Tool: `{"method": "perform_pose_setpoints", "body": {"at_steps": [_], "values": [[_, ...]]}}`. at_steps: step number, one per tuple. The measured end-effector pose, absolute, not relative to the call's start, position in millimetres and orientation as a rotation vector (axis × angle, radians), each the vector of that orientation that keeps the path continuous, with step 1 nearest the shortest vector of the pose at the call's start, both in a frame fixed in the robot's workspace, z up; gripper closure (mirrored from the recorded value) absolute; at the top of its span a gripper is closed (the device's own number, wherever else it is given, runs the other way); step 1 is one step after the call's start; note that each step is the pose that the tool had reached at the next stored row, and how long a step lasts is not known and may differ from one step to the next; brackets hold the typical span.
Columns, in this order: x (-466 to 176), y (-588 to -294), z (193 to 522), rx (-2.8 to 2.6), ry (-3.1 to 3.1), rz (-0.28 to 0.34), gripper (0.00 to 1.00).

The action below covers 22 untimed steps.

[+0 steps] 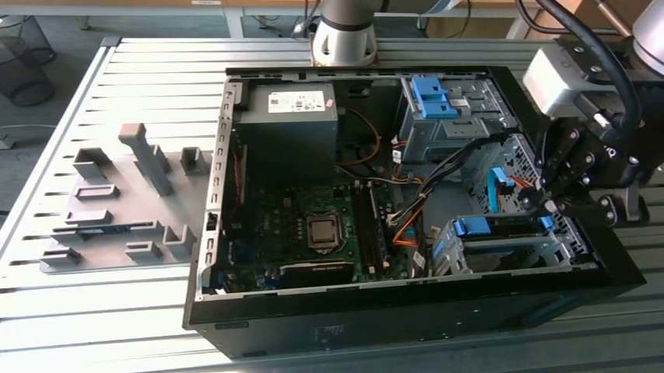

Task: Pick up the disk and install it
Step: 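Insert the first disk wire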

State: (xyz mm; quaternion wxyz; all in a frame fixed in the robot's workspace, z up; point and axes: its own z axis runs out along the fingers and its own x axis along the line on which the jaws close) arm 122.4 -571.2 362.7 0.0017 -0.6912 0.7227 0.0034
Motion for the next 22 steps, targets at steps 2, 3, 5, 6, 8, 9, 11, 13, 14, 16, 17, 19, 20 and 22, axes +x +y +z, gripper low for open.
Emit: {"method": "perform_pose_setpoints", "body": {"at_steps": [2, 3, 5, 6, 8, 9, 11, 13, 14, 16, 17, 19, 20, 22], "values": [[123.0, -566.7, 362.4, -2.170, 2.268, 0.010, 0.89], [123.0, -564.6, 362.2, -2.170, 2.267, 0.011, 0.89], [123.2, -560.1, 362.1, -2.170, 2.267, 0.011, 0.89], [123.6, -558.1, 361.9, -2.170, 2.267, 0.010, 0.89], [124.2, -554.6, 360.8, -2.170, 2.267, 0.011, 0.89], [124.7, -552.9, 360.1, -2.170, 2.267, 0.011, 0.89], [125.3, -549.5, 358.8, -2.170, 2.267, 0.011, 0.89], [125.6, -546.3, 358.2, -2.170, 2.267, 0.011, 0.83], [125.7, -544.8, 358.1, -2.170, 2.267, 0.011, 0.83], [126.2, -542.9, 357.8, -2.172, 2.265, 0.011, 0.76], [126.7, -542.3, 357.5, -2.172, 2.264, 0.011, 0.76], [127.7, -542.1, 356.4, -2.184, 2.253, 0.012, 0.76], [127.8, -542.0, 355.9, -2.198, 2.239, 0.012, 0.76], [128.5, -541.8, 354.9, -2.216, 2.221, 0.012, 0.69]]}}
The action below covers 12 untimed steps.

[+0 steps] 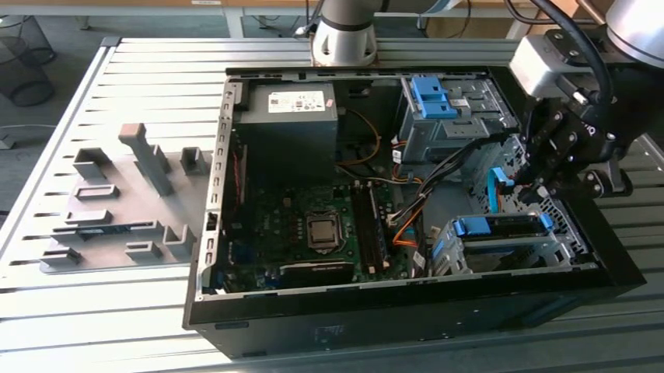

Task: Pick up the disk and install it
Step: 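Insert the first disk wire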

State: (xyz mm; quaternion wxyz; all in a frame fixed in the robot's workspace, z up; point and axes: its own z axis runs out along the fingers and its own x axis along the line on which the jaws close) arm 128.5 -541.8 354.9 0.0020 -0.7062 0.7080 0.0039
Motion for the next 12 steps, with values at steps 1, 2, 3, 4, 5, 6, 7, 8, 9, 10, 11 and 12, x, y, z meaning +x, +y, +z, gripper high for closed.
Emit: {"method": "perform_pose_setpoints", "body": {"at_steps": [1, 2, 3, 4, 5, 6, 7, 8, 9, 10, 11, 12], "values": [[128.7, -541.3, 354.5, -2.220, 2.217, 0.012, 0.69], [128.9, -540.4, 354.3, -2.222, 2.215, 0.012, 0.69], [129.0, -539.8, 353.8, -2.222, 2.215, 0.013, 0.69], [129.2, -539.2, 353.5, -2.222, 2.215, 0.013, 0.69], [129.3, -538.5, 353.1, -2.222, 2.215, 0.013, 0.69], [129.4, -538.1, 352.7, -2.222, 2.214, 0.013, 0.69], [129.7, -537.5, 352.1, -2.222, 2.214, 0.013, 0.69], [129.9, -537.3, 351.5, -2.222, 2.214, 0.014, 0.69], [130.2, -537.2, 351.0, -2.222, 2.213, 0.015, 0.69], [130.6, -537.2, 350.2, -2.222, 2.212, 0.016, 0.69], [130.8, -537.2, 349.4, -2.222, 2.211, 0.017, 0.69], [130.8, -537.2, 348.6, -2.222, 2.210, 0.018, 0.69]]}}
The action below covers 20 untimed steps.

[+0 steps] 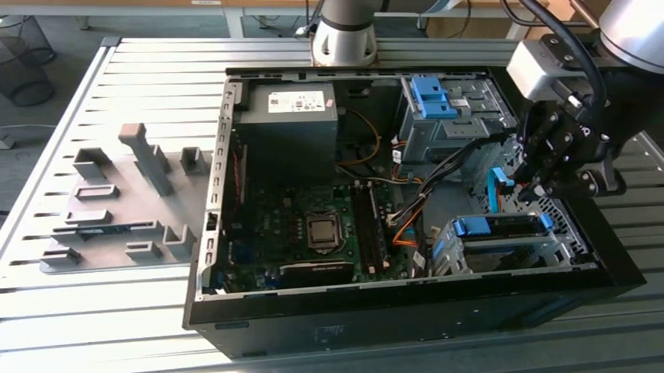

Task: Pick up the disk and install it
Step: 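Insert the first disk wire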

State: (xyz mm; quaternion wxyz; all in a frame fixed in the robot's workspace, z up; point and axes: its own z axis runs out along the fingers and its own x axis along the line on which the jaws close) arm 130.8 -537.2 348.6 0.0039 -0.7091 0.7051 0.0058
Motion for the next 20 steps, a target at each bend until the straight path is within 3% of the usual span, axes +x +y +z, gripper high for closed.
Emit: {"method": "perform_pose_setpoints", "body": {"at_steps": [8, 10, 20], "values": [[132.2, -537.2, 345.6, -2.228, 2.201, 0.021, 0.70], [132.2, -537.2, 345.4, -2.227, 2.196, 0.028, 0.83], [128.5, -537.9, 348.7, -2.221, 2.182, 0.044, 0.84]]}}
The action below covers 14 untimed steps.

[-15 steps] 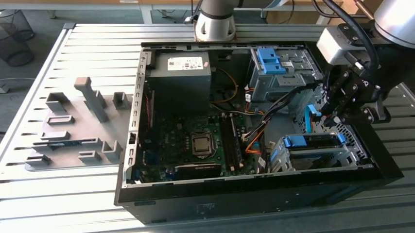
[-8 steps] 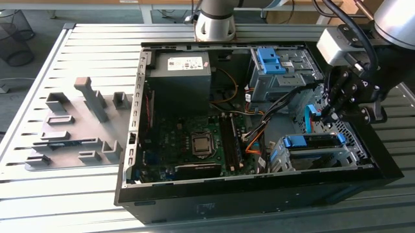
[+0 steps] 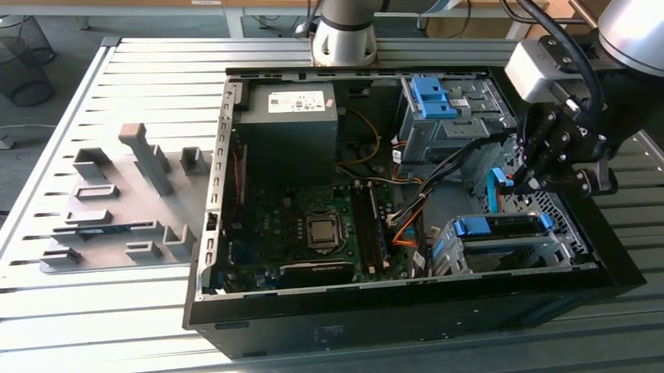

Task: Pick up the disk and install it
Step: 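Insert the first disk wire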

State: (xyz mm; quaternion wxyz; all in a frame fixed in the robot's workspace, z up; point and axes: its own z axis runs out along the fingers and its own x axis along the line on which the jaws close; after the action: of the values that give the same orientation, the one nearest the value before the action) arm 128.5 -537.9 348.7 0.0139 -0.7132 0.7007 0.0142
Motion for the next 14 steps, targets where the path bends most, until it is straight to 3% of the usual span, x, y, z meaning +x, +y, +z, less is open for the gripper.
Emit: {"method": "perform_pose_setpoints", "body": {"at_steps": [14], "values": [[123.3, -553.2, 343.2, -2.199, 2.201, 0.038, 0.84]]}}
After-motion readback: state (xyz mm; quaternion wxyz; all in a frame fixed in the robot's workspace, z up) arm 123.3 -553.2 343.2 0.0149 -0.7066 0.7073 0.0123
